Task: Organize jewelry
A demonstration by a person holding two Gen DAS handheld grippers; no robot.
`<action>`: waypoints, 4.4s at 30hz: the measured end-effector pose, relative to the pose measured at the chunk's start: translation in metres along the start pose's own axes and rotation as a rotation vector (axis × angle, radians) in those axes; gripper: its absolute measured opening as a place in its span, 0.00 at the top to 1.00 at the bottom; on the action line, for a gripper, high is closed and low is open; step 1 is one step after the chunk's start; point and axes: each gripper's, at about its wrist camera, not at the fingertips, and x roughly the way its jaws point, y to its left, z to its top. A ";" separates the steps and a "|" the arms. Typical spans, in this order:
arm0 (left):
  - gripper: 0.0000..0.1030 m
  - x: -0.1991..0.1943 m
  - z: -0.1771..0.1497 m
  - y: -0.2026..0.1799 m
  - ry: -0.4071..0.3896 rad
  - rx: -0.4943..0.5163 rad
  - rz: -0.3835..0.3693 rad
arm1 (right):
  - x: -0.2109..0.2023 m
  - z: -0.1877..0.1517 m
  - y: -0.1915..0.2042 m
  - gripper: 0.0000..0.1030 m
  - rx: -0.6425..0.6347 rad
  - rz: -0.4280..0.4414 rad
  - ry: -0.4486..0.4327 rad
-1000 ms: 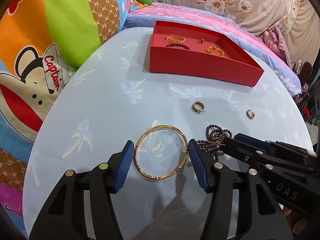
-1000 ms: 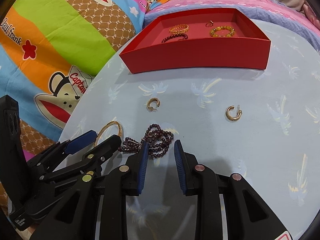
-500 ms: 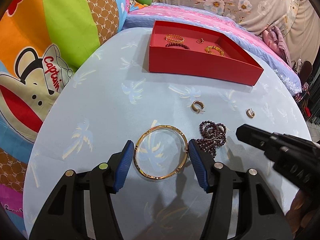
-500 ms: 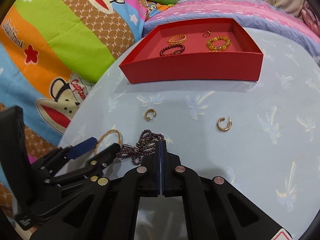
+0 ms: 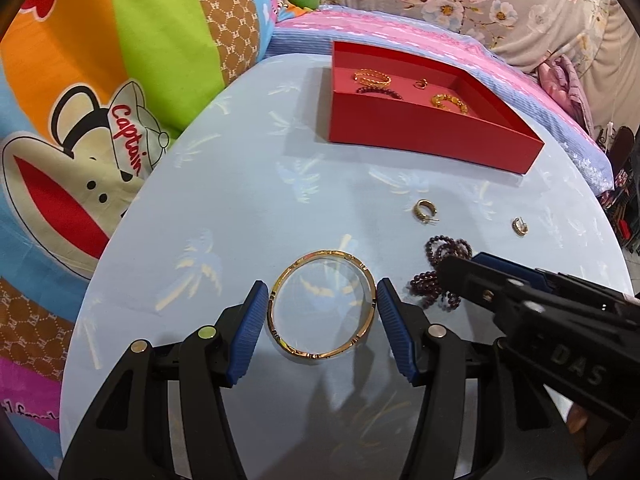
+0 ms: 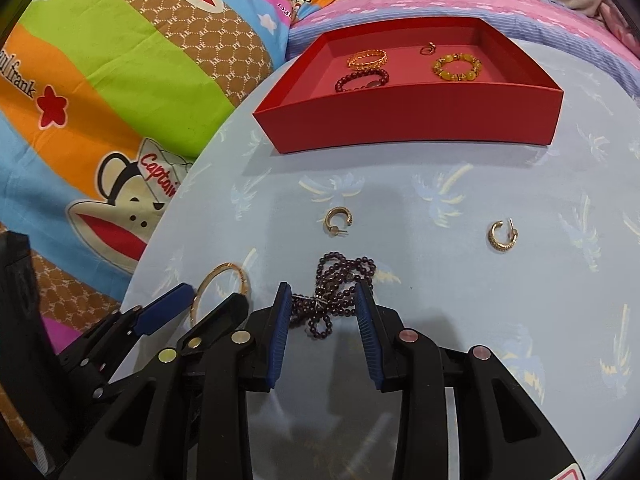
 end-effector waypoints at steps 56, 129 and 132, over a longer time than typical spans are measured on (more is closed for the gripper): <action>0.48 -0.021 0.122 -0.065 -0.161 0.117 -0.173 | -0.100 0.109 -0.080 0.97 -0.002 -0.027 -0.236; 0.30 0.020 0.107 -0.064 -0.073 0.063 -0.046 | -0.065 0.081 -0.068 0.73 -0.045 -0.095 -0.140; 0.30 0.018 0.097 -0.062 -0.064 0.057 -0.049 | -0.063 0.069 -0.069 0.73 -0.039 -0.100 -0.128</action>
